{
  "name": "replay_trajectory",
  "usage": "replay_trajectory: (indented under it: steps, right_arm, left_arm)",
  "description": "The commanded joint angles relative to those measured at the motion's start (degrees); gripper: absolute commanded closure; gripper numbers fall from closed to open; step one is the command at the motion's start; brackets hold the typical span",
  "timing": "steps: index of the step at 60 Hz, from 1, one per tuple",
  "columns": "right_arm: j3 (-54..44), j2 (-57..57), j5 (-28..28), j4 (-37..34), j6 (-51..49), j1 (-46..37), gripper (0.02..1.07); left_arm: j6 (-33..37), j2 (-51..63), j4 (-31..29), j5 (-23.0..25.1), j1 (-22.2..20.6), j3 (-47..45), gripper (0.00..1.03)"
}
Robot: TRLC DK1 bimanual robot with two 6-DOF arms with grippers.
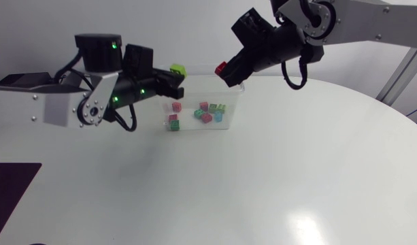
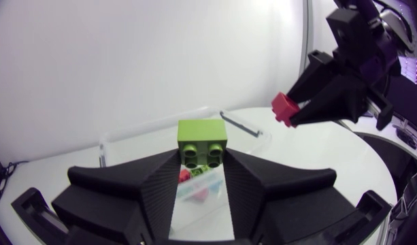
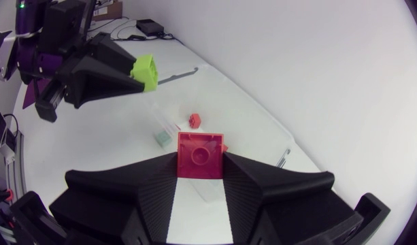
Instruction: Place the duplo bricks in the container
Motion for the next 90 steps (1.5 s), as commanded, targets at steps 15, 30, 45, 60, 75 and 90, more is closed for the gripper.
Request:
replay_trajectory:
  steps: [15, 30, 45, 60, 75, 90]
  right_arm:
    - [11.1, 11.3, 0.5, -1.7, 3.2, 0.1, 0.74]
    - [18.0, 17.9, 1.1, -3.1, 4.1, -0.5, 0.74]
    - [20.8, 21.5, 1.1, -3.9, 4.2, -1.4, 0.74]
    - [23.3, 24.3, 1.1, -4.6, 4.2, -2.0, 0.73]
    - [27.7, 27.0, 1.2, -7.3, 4.1, -2.7, 0.39]
    - [29.6, 27.7, 1.3, -9.1, 3.9, -3.1, 0.07]
  left_arm:
    - [0.3, 16.7, -5.4, 2.6, 5.5, 24.2, 0.83]
    - [1.4, 24.3, -8.2, 2.9, 5.8, 32.2, 0.82]
    - [2.2, 29.1, -9.3, 2.9, 5.6, 35.6, 0.8]
    - [2.8, 32.3, -14.6, 2.8, 5.6, 40.9, 0.13]
    - [3.4, 28.3, -16.8, 2.8, 5.5, 40.5, 0.04]
    - [4.4, 22.4, -20.4, 2.8, 6.1, 38.0, 0.04]
